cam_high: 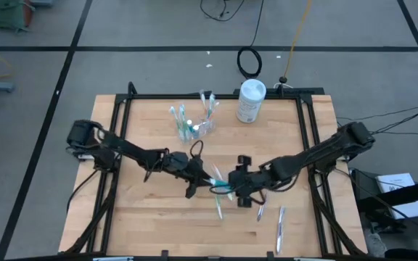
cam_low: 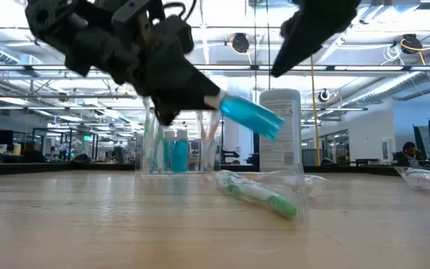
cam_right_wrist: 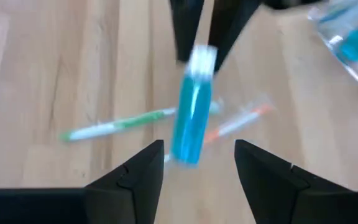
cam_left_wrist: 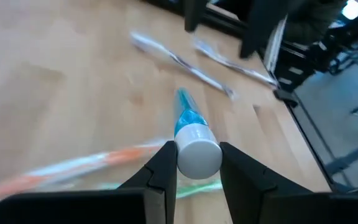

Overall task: Pick & Place toothbrushing station
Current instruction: Put the blue mouthwash into the transparent organizer, then put the purple toothbrush into the transparent organizer

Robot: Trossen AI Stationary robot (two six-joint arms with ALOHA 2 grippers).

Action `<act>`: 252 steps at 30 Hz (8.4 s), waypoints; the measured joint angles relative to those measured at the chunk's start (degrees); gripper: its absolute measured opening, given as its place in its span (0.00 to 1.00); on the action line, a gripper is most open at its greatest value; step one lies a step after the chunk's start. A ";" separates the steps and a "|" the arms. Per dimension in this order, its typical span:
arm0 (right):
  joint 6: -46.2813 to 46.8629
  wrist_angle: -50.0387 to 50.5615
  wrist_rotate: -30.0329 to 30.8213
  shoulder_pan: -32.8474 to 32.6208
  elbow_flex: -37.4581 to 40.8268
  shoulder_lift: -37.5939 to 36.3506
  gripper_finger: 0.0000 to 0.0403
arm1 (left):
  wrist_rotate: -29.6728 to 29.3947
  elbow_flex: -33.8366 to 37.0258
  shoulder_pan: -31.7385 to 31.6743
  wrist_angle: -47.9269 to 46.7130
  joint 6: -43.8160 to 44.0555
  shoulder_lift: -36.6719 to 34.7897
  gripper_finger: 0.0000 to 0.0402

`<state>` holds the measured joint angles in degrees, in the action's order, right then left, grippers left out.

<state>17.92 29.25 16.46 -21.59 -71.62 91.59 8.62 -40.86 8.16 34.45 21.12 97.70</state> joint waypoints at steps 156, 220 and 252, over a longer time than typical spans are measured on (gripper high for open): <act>21.19 -42.61 -12.71 4.24 28.61 -6.01 0.41 | -16.16 -16.94 -6.71 -51.61 -16.25 -18.43 0.38; 69.62 -1.09 -10.41 -4.60 34.34 -10.81 0.14 | -16.94 -16.96 -4.35 -59.25 -18.23 -19.25 0.38; -28.04 -111.85 2.55 26.26 29.26 3.78 0.03 | -45.04 -16.98 -3.25 -74.21 -8.91 -38.45 0.38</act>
<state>-10.12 -82.60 19.01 4.67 -42.35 95.38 -36.42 -57.84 4.91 -39.76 12.21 59.24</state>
